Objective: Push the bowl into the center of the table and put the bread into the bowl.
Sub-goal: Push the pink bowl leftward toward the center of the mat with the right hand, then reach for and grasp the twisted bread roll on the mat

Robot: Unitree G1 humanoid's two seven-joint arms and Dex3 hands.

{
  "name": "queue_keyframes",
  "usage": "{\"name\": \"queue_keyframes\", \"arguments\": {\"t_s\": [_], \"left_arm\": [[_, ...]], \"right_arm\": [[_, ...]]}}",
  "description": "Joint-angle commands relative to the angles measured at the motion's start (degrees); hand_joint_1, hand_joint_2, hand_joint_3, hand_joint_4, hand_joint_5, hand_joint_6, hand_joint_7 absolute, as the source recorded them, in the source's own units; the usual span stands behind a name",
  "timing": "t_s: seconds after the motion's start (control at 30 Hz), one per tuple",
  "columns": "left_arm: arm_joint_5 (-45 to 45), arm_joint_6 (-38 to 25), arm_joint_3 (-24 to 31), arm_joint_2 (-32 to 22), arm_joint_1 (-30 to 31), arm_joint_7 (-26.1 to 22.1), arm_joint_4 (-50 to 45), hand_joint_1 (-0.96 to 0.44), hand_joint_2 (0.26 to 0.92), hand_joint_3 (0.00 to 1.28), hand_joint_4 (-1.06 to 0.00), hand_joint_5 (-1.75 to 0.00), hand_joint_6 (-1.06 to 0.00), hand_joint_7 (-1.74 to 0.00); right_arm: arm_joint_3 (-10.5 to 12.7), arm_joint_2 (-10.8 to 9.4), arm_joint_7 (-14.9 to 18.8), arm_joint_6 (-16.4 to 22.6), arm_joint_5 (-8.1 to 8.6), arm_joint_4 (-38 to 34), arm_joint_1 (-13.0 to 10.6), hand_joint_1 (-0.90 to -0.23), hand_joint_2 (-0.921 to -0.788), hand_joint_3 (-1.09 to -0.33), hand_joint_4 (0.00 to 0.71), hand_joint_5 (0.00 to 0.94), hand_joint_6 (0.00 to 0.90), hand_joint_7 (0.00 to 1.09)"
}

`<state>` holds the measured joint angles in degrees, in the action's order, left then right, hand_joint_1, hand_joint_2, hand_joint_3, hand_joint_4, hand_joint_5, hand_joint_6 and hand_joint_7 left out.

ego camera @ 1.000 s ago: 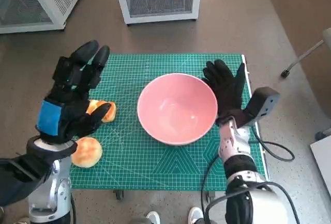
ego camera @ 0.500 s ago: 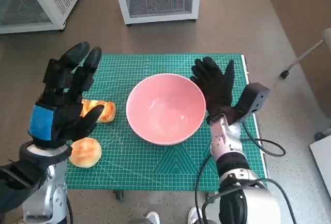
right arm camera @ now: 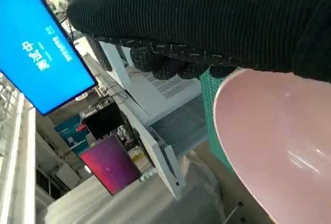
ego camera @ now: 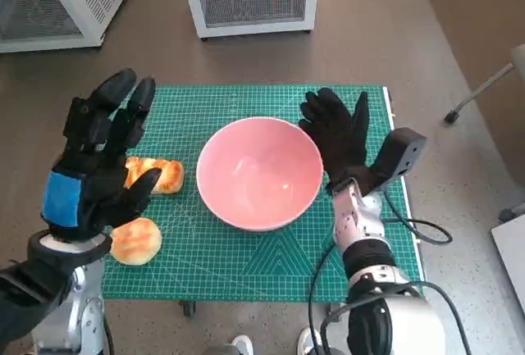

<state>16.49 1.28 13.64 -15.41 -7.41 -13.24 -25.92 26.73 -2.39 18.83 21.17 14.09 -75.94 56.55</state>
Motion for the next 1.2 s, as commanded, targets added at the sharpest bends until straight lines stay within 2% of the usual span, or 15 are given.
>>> {"name": "queue_keyframes", "arguments": {"t_s": [0.03, 0.23, 0.47, 0.53, 0.6, 0.73, 0.8, 0.87, 0.9, 0.93, 1.0, 1.1, 1.17, 1.2], "left_arm": [[0.7, -0.7, 1.2, -0.6, 0.3, 0.4, -1.2, -0.57, 0.921, 0.38, -0.21, 0.00, 0.00, -0.63], [1.6, -1.2, 2.9, -1.5, -0.8, 0.4, -1.7, -0.57, 0.921, 0.38, -0.21, 0.00, 0.00, -0.63], [1.9, -2.0, 4.2, -2.8, -2.3, 0.8, -2.3, -0.59, 0.921, 0.37, -0.20, 0.00, 0.00, -0.63], [1.6, -1.9, 4.5, -3.4, -2.7, 0.8, -2.3, -0.59, 0.921, 0.36, -0.20, 0.00, 0.00, -0.63], [0.5, -2.1, 4.6, -4.5, -3.1, 0.9, -2.8, -0.59, 0.921, 0.36, -0.20, 0.00, 0.00, -0.63], [-2.6, -2.3, 5.2, -7.4, -3.6, 0.6, -3.6, -0.60, 0.921, 0.34, -0.20, 0.00, 0.00, -0.63], [-5.4, -2.0, 5.7, -10.2, -3.4, -0.3, -3.8, -0.60, 0.921, 0.32, -0.19, 0.00, 0.00, -0.60], [-8.6, -2.1, 6.5, -14.3, -2.7, -2.3, -4.1, -0.62, 0.921, 0.23, -0.17, 0.00, 0.00, -0.51], [-9.8, -2.4, 6.9, -16.2, -2.4, -3.3, -4.4, -0.61, 0.897, 0.19, -0.14, 0.00, 0.00, -0.41], [-10.8, -4.4, 7.5, -19.6, -1.8, -5.5, -5.2, -0.61, 0.888, 0.18, -0.13, 0.00, 0.00, -0.37], [-12.2, -8.6, 8.3, -25.1, -1.2, -9.2, -6.6, -0.58, 0.823, 0.11, -0.05, 0.00, 0.00, -0.17], [-14.6, -15.9, 8.8, -31.8, -0.9, -13.2, -8.4, -0.44, 0.724, 0.05, -0.02, 0.00, 0.00, -0.06], [-16.5, -20.2, 8.4, -34.7, -1.0, -14.5, -9.4, -0.38, 0.689, 0.03, -0.01, 0.00, 0.00, -0.03], [-18.4, -24.1, 7.1, -36.9, -1.4, -15.1, -10.2, -0.30, 0.674, 0.02, 0.00, 0.00, -0.01, -0.02]], "right_arm": [[0.0, 1.0, 3.5, 2.5, 0.63, 0.8, 1.4, -0.610, -0.921, -0.659, 0.169, 0.002, 0.405, 0.01], [-0.1, 2.0, 11.7, 8.1, 2.33, 3.5, 2.3, -0.617, -0.921, -0.649, 0.168, 0.001, 0.369, 0.00], [-0.9, 1.7, 23.7, 16.4, 5.93, 9.7, 1.5, -0.620, -0.921, -0.733, 0.192, 0.009, 0.353, 0.00], [-1.4, 1.5, 27.4, 17.8, 7.39, 12.0, 0.8, -0.625, -0.921, -0.745, 0.198, 0.011, 0.346, 0.00], [-1.9, 1.1, 32.1, 18.4, 9.63, 15.5, -0.3, -0.631, -0.921, -0.743, 0.206, 0.012, 0.342, 0.00], [-3.0, 0.8, 38.2, 17.8, 13.05, 20.8, -2.2, -0.638, -0.921, -0.716, 0.217, 0.013, 0.347, 0.00], [-3.5, 0.8, 40.0, 16.9, 14.37, 22.7, -3.1, -0.640, -0.921, -0.701, 0.219, 0.012, 0.351, 0.01], [-4.0, 0.9, 41.1, 16.2, 15.27, 24.1, -4.0, -0.641, -0.921, -0.681, 0.220, 0.010, 0.354, 0.01], [-4.3, 1.0, 41.4, 15.9, 15.60, 24.6, -4.3, -0.641, -0.921, -0.675, 0.219, 0.009, 0.354, 0.01], [-4.5, 1.1, 41.7, 15.6, 15.88, 25.2, -4.6, -0.641, -0.921, -0.673, 0.218, 0.008, 0.355, 0.01], [-4.8, 1.3, 42.0, 15.2, 16.22, 25.9, -5.2, -0.636, -0.921, -0.667, 0.218, 0.006, 0.356, 0.01], [-5.2, 1.6, 41.7, 15.3, 16.17, 26.5, -5.7, -0.634, -0.921, -0.661, 0.217, 0.005, 0.360, 0.01], [-5.5, 1.7, 41.2, 15.3, 16.00, 27.0, -6.0, -0.633, -0.921, -0.659, 0.217, 0.004, 0.362, 0.01], [-5.6, 1.8, 41.0, 15.3, 15.84, 27.2, -6.2, -0.631, -0.921, -0.657, 0.217, 0.004, 0.365, 0.01]]}}
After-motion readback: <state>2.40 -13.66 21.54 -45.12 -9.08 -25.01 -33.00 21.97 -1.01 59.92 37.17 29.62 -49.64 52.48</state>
